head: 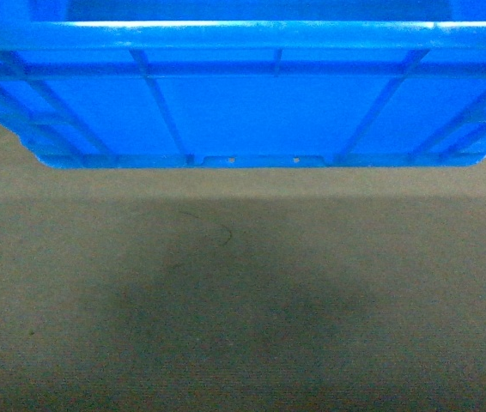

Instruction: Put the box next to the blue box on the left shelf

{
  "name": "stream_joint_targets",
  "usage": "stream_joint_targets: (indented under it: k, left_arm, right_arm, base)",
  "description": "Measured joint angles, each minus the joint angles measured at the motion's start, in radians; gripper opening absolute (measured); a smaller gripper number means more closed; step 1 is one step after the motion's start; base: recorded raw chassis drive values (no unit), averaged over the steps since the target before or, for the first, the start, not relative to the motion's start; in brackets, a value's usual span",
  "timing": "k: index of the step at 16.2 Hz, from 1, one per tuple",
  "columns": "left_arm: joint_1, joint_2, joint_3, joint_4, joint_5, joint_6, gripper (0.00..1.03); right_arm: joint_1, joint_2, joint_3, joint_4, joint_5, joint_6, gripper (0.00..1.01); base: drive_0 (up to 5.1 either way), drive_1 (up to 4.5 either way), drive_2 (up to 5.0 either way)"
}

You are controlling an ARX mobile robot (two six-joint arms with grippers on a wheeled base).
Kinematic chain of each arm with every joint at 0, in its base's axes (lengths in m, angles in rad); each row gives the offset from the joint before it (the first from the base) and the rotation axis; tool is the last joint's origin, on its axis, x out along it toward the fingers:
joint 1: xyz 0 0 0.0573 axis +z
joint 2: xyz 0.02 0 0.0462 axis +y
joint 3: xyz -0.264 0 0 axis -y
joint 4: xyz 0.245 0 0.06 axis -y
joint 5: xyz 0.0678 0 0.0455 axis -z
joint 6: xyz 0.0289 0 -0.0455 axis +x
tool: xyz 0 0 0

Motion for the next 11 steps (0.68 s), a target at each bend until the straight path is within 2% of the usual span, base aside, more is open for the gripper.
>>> stream_joint_targets:
  k: [2,3,7,11]
  left_arm:
    - [-0.014,-0.014,-0.052,0.031,-0.011,0.006,0.21]
    - [-0.015,-0.01,-0.058,0.009,-0.01,0.003,0.21]
    - [-0.017,-0.004,-0.066,0.026,-0.01,-0.001,0.21]
    - [-0.016,-0.004,-0.066,0.017,-0.011,-0.001,0.2]
  right_arm:
    - [0.0,-0.022,-0.057,0.036,0.023,-0.009,0.16]
    - [0.0,-0.023,-0.066,0.027,0.029,-0.011,0.16]
    - [0.0,-0.024,-0.071,0.032,0.031,-0.017,0.15]
    - [0.005,-0.023,-0.071,0.03,0.033,-0.018,0.15]
  base:
    - [0.0,0.0,0.0]
    - [0.0,0.0,0.0]
    - [0.0,0.0,0.0]
    - [-1.8,-1.76,-1.8]
